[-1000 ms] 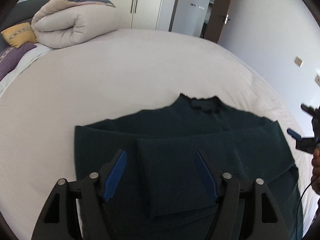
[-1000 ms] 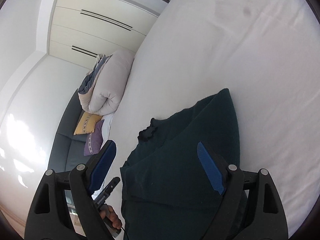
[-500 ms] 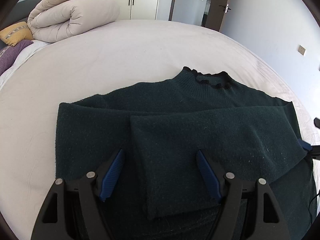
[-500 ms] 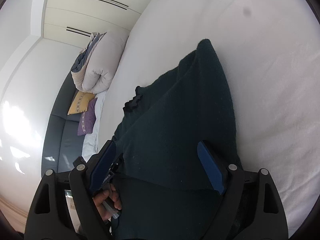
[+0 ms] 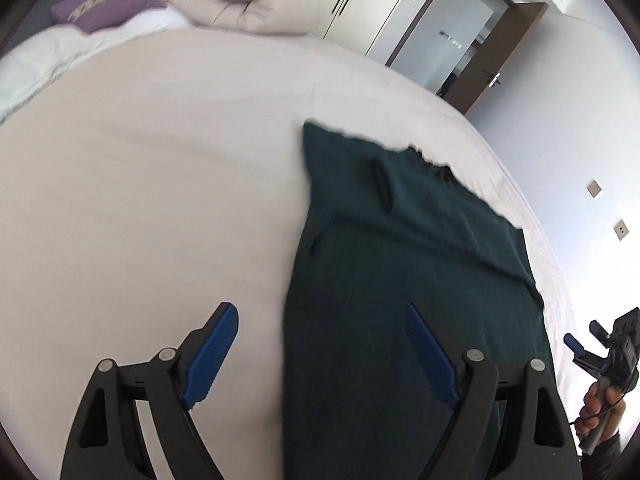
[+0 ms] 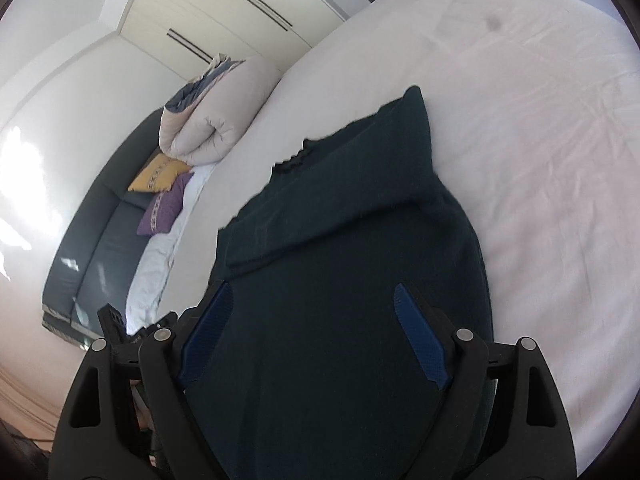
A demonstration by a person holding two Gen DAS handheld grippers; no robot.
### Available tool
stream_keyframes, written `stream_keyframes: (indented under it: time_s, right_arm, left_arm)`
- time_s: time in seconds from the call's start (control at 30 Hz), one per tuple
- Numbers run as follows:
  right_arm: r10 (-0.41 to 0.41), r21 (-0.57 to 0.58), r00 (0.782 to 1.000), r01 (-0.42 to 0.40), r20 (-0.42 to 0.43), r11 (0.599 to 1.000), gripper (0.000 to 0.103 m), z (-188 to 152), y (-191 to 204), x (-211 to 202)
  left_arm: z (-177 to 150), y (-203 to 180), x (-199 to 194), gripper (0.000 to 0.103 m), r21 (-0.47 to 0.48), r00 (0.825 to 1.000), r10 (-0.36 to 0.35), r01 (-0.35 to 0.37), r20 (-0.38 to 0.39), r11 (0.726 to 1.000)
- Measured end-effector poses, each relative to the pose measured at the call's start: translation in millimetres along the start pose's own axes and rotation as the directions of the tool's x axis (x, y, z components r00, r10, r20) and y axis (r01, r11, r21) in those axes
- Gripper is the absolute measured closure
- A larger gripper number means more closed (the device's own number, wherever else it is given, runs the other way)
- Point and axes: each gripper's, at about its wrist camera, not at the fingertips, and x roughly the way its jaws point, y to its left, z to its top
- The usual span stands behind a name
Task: Fold small clothes
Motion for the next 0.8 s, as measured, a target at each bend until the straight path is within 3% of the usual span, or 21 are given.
stream_keyframes:
  time_s: [0.2, 0.33, 0.4, 0.5, 0.73, 0.8]
  right_arm:
    - [-0.053, -0.019, 0.998, 0.053, -0.034, 0.998, 0.020, -82.6, -0.2, -57.4]
    - [-0.095, 0.023, 0.994, 0.096, -0.046, 0.995, 0.020, -119.3, -21.7, -89.2]
    - [-0.115, 0.045, 0.991, 0.118, -0.064, 0.992, 0.020, -137.1, -33.5, -101.9]
    - [-0.131, 0.064, 0.988, 0.136, -0.081, 0.989, 0.020, -153.7, -45.9, -110.1]
    - [-0.086, 0.132, 0.994, 0.095, -0.073, 0.987, 0.020, -165.6, -61.2, -122.0]
    - [-0.078, 0.141, 0.994, 0.088, -0.074, 0.986, 0.020, -164.5, -62.4, -123.2]
  left_arm:
    - [-69.7, 7.4, -15.3, 0.018, 0.021, 0.989, -0.049, 0.052, -0.137, 0.998]
    - [-92.5, 4.0, -29.5, 0.020, 0.063, 0.984, -0.068, 0.079, -0.167, 0.995]
    - [-98.4, 6.4, -34.5, 0.026, 0.050, 0.976, -0.094, 0.106, -0.196, 0.993]
    - [-108.1, 7.7, -37.5, 0.034, 0.026, 0.967, -0.123, 0.132, -0.224, 0.991]
    - [-114.0, 14.5, -40.4, 0.036, -0.016, 0.941, -0.172, 0.175, -0.291, 0.984]
    - [-113.6, 16.5, -40.0, 0.045, -0.032, 0.936, -0.176, 0.175, -0.306, 0.984]
